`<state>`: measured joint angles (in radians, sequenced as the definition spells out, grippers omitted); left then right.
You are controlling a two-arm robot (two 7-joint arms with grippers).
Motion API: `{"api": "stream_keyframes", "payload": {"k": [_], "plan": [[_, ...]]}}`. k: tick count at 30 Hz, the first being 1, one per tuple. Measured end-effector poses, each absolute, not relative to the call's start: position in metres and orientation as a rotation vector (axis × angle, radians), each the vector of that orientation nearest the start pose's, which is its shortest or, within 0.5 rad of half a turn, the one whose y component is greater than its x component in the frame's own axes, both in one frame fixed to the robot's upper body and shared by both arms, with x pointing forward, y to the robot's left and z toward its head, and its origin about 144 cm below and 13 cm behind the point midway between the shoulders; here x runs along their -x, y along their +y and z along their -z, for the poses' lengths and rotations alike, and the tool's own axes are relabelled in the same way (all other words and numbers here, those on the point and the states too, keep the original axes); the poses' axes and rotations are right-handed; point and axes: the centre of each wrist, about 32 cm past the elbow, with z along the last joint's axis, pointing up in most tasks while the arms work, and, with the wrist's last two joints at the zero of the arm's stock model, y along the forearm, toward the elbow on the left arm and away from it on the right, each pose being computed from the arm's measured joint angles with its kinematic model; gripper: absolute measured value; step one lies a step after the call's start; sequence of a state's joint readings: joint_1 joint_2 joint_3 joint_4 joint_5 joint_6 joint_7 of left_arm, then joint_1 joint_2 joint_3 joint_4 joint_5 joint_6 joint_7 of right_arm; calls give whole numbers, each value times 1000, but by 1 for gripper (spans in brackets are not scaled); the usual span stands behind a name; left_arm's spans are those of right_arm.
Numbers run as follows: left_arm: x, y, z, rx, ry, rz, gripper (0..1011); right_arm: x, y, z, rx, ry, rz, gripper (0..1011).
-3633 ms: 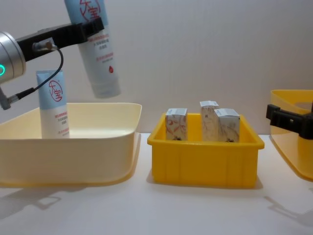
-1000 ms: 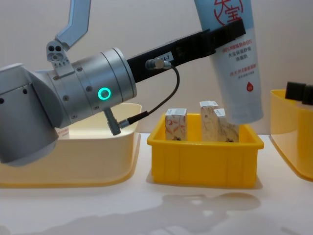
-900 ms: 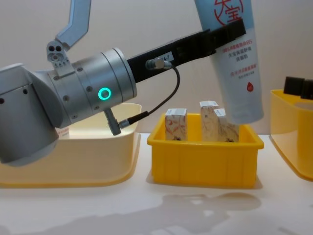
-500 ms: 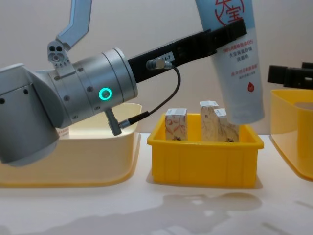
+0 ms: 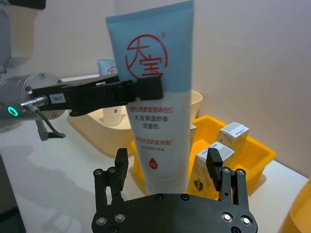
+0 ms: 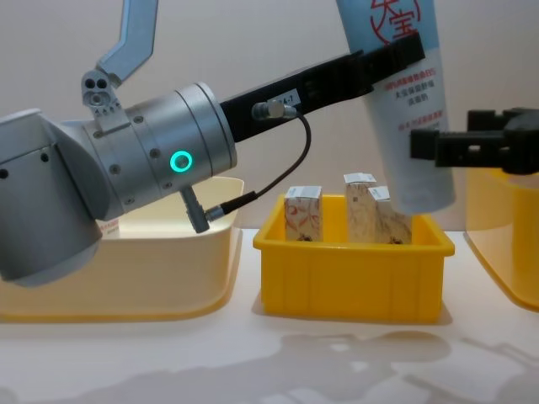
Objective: Bimanual collaborative sorting of washing and personal care products
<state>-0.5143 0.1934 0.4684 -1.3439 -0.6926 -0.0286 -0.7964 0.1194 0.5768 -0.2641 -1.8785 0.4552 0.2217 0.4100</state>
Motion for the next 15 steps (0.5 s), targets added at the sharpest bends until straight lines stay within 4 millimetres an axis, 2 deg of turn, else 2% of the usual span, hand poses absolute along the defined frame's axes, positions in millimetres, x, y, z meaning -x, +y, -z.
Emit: {"api": "stream_keyframes", "payload": {"k": [15], "plan": [[-571, 157, -1241, 362, 13, -345, 256, -476, -253, -1261, 164, -144, 753, 1001]]}}
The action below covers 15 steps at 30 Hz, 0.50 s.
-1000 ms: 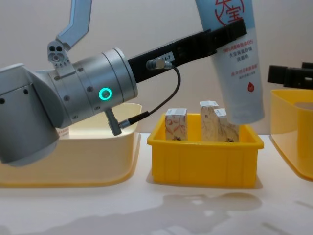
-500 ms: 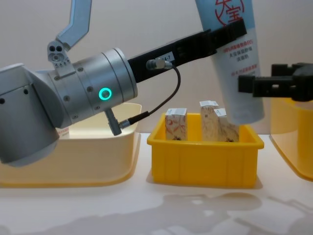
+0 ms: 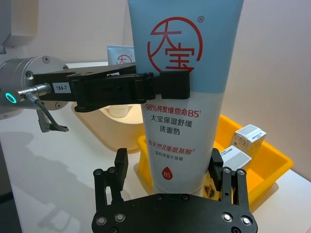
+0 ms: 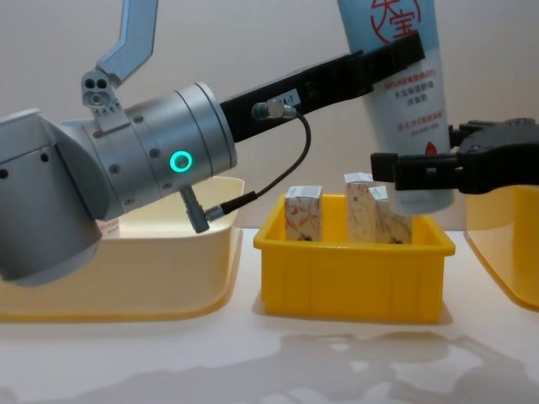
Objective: Bimanual collaborative sorting of washing and personal care products
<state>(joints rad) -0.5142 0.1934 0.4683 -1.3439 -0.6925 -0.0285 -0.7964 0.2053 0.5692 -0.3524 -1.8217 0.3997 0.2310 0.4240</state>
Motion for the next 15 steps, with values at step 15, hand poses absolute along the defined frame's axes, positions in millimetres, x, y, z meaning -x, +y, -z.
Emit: {"api": "stream_keyframes", "payload": {"k": [15], "plan": [[-571, 157, -1241, 362, 13, -345, 255, -475, -251, -1258, 147, -146, 783, 1001]]}}
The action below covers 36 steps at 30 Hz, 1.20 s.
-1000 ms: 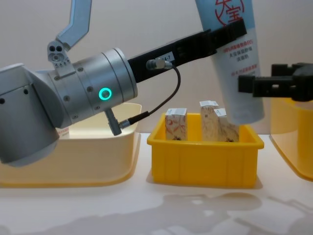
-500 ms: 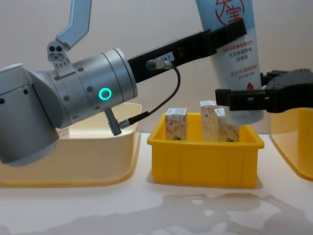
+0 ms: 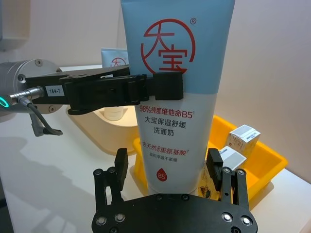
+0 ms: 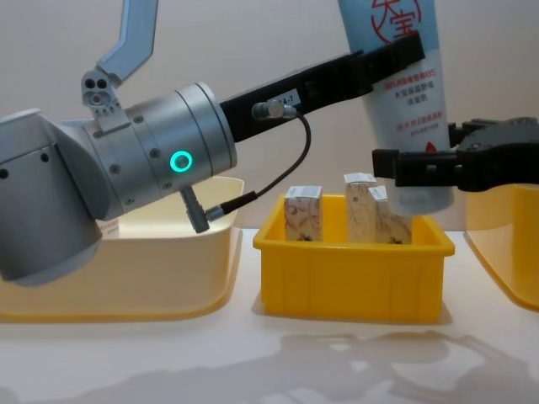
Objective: Bimanual collaborative sorting of washing and personal care products
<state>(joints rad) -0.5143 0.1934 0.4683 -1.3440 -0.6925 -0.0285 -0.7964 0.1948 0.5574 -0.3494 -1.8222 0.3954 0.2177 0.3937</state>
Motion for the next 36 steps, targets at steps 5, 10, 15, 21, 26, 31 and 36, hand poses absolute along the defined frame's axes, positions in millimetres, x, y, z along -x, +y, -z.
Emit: {"api": "stream_keyframes", "payload": {"k": [5, 10, 15, 21, 26, 31, 36], "plan": [[-571, 157, -1241, 362, 13, -345, 255, -474, -250, -1257, 142, -148, 792, 1001], [-571, 157, -1241, 362, 13, -345, 256, -473, -250, -1257, 137, -150, 798, 1001], [-571, 157, -1241, 362, 13, -345, 255, -473, -250, -1257, 134, -151, 803, 1001], [-571, 157, -1241, 362, 13, -345, 255, -473, -249, -1257, 132, -151, 802, 1001], [-571, 157, -1241, 362, 13, -345, 255, -475, -247, -1257, 136, -147, 798, 1001], [-571, 157, -1241, 362, 13, -345, 255, -475, -246, -1258, 138, -145, 795, 1001], [-571, 157, -1241, 362, 13, -345, 255, -476, -245, -1258, 140, -144, 792, 998]]}}
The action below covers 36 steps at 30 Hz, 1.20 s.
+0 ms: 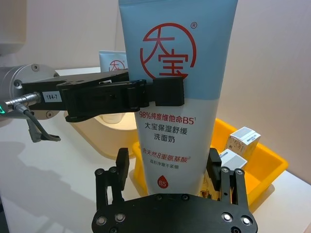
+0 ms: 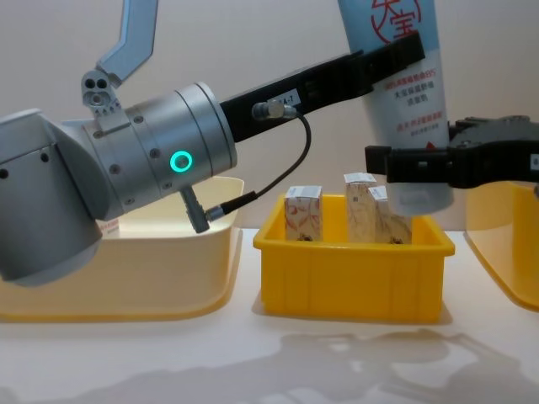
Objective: Bimanual collaborative sorting of washing and personal care products
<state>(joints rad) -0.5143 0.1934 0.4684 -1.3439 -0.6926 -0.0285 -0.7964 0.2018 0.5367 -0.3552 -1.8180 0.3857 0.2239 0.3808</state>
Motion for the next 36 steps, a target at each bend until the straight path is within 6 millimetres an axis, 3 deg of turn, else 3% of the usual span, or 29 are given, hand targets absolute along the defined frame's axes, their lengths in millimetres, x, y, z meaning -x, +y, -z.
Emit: {"api": "stream_keyframes", "payload": {"k": [4, 5, 13, 28, 36], "plan": [[-571, 157, -1241, 362, 13, -345, 255, -476, -244, -1258, 140, -143, 791, 944], [-571, 157, -1241, 362, 13, -345, 255, -476, -244, -1258, 141, -142, 791, 882], [-571, 157, -1241, 362, 13, -345, 255, -477, -243, -1258, 142, -141, 790, 690], [-571, 157, -1241, 362, 13, -345, 255, -477, -242, -1258, 143, -140, 787, 603], [-571, 157, -1241, 362, 13, -345, 472, -477, -242, -1258, 143, -140, 786, 556]]}}
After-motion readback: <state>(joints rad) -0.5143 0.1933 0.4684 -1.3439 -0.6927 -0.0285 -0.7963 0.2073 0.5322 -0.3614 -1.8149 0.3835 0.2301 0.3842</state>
